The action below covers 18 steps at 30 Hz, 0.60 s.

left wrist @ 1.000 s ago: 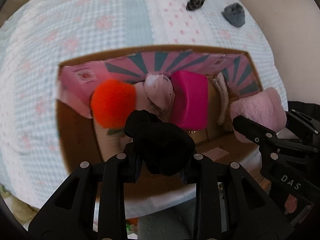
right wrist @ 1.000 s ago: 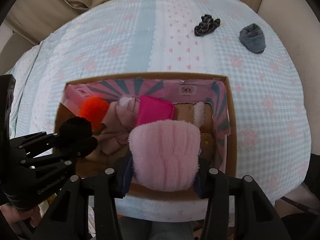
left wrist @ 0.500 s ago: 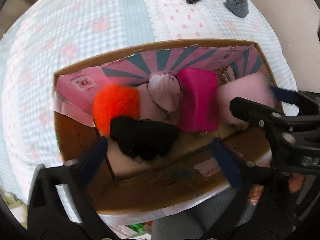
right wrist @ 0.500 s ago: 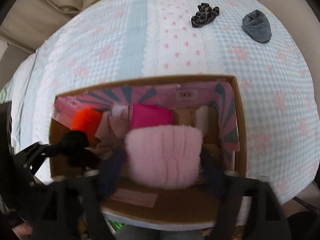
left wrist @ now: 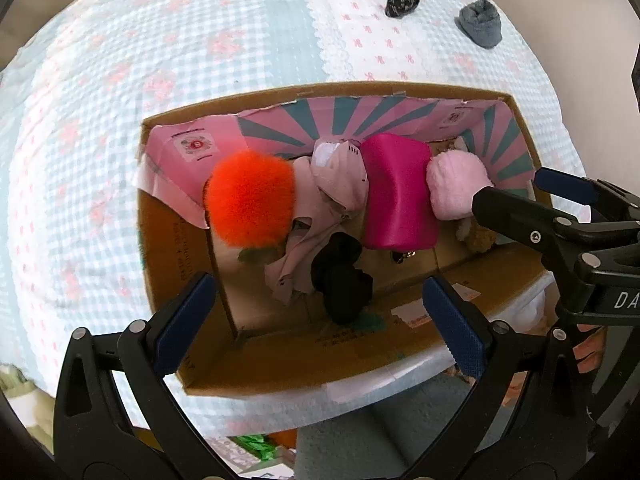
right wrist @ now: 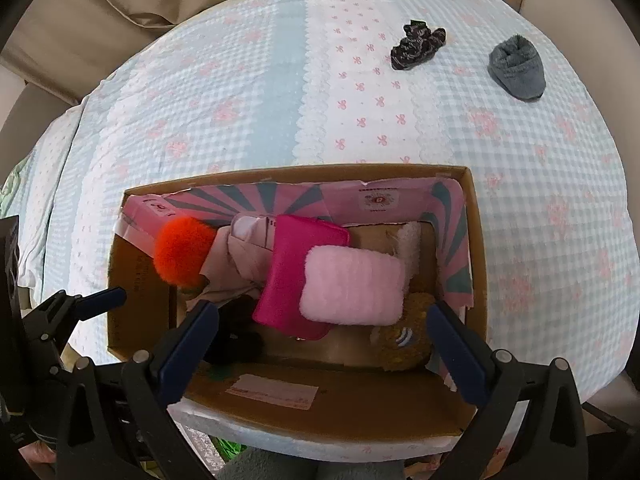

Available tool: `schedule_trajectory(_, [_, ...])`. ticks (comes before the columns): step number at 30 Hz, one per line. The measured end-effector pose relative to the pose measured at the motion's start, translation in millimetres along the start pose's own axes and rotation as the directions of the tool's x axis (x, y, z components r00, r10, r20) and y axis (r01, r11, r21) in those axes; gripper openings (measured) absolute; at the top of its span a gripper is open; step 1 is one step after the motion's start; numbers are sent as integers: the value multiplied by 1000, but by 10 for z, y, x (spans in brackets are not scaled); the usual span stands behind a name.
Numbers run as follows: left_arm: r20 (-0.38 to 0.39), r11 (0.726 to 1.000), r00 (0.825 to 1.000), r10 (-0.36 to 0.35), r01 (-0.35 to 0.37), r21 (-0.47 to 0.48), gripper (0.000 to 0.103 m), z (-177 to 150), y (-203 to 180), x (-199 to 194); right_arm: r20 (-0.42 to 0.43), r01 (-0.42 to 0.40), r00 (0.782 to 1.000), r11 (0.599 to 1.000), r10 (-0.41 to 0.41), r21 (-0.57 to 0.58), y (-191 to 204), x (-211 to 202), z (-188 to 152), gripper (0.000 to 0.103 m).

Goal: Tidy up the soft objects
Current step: 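Carry the scrunchie and wristband into the cardboard box and open both tools, then lift both tools out of the box toward the remaining scrunchie and grey sock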

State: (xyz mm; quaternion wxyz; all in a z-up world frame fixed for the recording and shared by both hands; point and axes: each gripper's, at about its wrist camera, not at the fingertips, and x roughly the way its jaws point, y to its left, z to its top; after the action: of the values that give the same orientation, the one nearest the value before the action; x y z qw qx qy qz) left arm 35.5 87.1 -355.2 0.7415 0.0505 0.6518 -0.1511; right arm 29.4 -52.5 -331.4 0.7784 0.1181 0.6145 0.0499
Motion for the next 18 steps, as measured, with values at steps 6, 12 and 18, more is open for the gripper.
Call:
schedule_trajectory(6, [34,1000,999,2,-2,-25,103,-65,31,-185,23,-1,1000,1000,2,-27,104,-169,15,103])
schedule_trajectory(12, [80,999,997,16,-12,-45,103,-174,65,-515,71,5,997,999,-1,-53,212,-485,-6,103])
schedule_trajectory(18, [171,998,985,36,-26,-62,103,-236,37,-1030,175,26,985,997,-14,-68,265,-999,-54,103])
